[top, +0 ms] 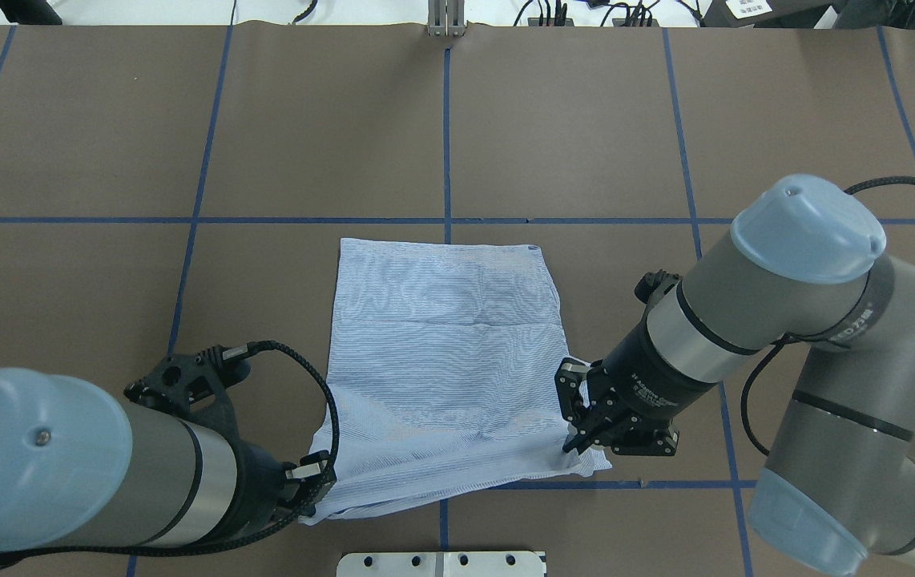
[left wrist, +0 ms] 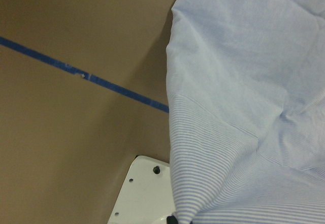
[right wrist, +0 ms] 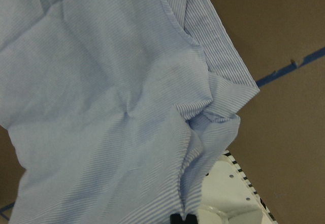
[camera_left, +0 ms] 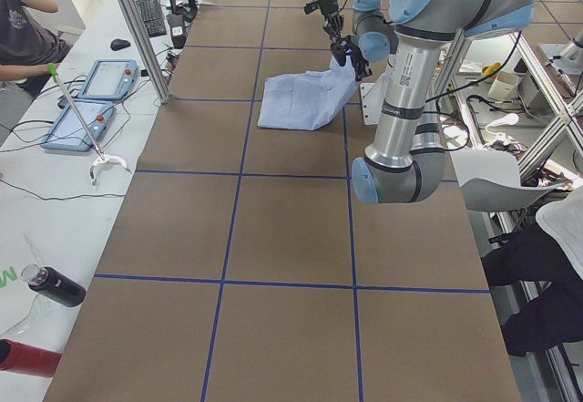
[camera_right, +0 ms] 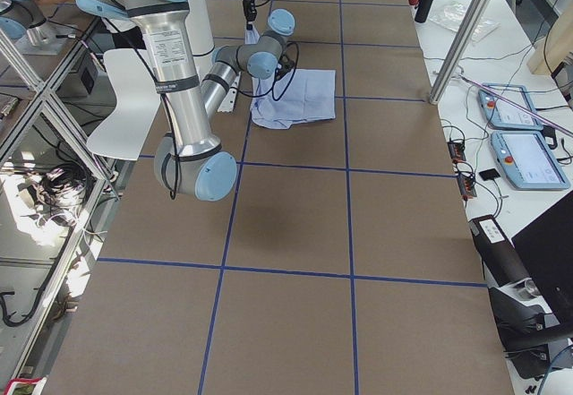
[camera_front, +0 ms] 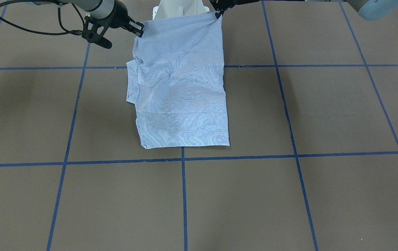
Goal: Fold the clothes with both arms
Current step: 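Lift the near edge with both grippers and carry it away from the robot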
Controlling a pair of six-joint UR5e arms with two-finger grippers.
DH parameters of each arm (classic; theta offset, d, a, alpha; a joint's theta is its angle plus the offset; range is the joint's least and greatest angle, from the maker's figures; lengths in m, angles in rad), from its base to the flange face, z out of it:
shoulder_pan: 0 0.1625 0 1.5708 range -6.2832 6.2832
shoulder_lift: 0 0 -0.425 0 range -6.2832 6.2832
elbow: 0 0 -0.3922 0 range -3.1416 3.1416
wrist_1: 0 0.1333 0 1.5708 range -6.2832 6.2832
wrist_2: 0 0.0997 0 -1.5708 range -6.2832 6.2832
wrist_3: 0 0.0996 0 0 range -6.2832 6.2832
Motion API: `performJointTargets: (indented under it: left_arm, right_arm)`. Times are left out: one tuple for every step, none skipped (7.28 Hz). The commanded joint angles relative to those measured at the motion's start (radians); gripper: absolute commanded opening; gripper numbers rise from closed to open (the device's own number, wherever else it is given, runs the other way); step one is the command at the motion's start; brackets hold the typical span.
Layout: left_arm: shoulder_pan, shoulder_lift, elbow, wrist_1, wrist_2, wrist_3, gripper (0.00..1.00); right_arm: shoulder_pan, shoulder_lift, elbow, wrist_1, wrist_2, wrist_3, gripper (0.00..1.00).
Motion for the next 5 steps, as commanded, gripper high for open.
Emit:
performJointTargets:
  left_arm:
    - [-0.081,-0.019,0.111,-0.071,0.0,0.065,0.0]
    - [-0.104,-0.02,0.175,-0.136,0.0,0.068,0.0]
    - [-0.125,-0.02,0.217,-0.182,-0.002,0.077,0.0]
    - [-0.154,-0.02,0.238,-0.191,0.0,0.111,0.0]
    - [-0.177,-0.022,0.26,-0.196,0.0,0.14,0.0]
  right_arm:
    - [0.084,0.071,-0.102,-0.003,0.003,-0.041,0.0]
    - [0.104,0.085,-0.135,-0.001,-0.004,-0.045,0.0]
    - [0.115,0.108,-0.182,-0.003,-0.017,-0.07,0.0]
    - [0.132,0.139,-0.237,-0.001,-0.017,-0.099,0.0]
    - [0.147,0.175,-0.299,-0.001,-0.019,-0.117,0.0]
